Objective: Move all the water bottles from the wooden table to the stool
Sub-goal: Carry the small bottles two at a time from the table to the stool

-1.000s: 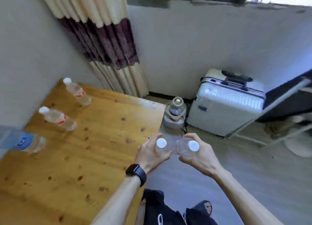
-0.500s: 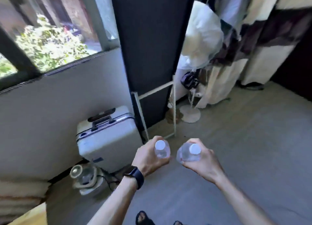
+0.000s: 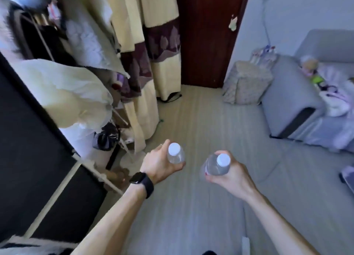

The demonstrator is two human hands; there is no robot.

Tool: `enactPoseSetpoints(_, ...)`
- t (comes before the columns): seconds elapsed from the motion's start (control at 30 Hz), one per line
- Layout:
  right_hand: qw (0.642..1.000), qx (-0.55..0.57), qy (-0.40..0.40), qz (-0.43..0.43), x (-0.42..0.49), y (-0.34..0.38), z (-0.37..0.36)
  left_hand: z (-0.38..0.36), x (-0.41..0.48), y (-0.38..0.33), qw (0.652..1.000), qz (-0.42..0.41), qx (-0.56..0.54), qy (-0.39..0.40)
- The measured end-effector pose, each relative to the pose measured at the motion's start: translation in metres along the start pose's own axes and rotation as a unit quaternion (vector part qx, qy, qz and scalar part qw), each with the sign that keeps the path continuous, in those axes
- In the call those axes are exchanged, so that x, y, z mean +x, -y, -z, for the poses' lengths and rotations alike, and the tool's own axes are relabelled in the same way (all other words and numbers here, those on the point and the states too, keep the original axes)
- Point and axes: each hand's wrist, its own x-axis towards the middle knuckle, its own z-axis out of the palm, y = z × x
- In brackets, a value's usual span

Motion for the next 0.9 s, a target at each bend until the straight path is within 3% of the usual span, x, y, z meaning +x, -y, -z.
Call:
enactPoseSetpoints(0.2,0.989,0.027,-0.124,-0.072,0.068,-0.017,0.07,-0.023,0.118,-0.059,0.996,-0.078,-0.031,0.04)
enactPoseSetpoints(0.37,0.98,0.032,-0.166,-0.103,0.144,-0.05,0.123,-0.061,0.221,-0.118,0.99,-0.115,-0.027,0.072)
enactPoseSetpoints(0.63,0.981,0.024,-0.172,-0.092,0.29,-0.099,0.234,-0.108,0.391,-0.222,0.989,-0.132,0.006,0.061)
enactPoseSetpoints(0.9,0.98,0.018,-0.177,-0.093,0.428,-0.14,0.318,-0.158,0.535,-0.272,0.991,-0.101,0.03,0.087)
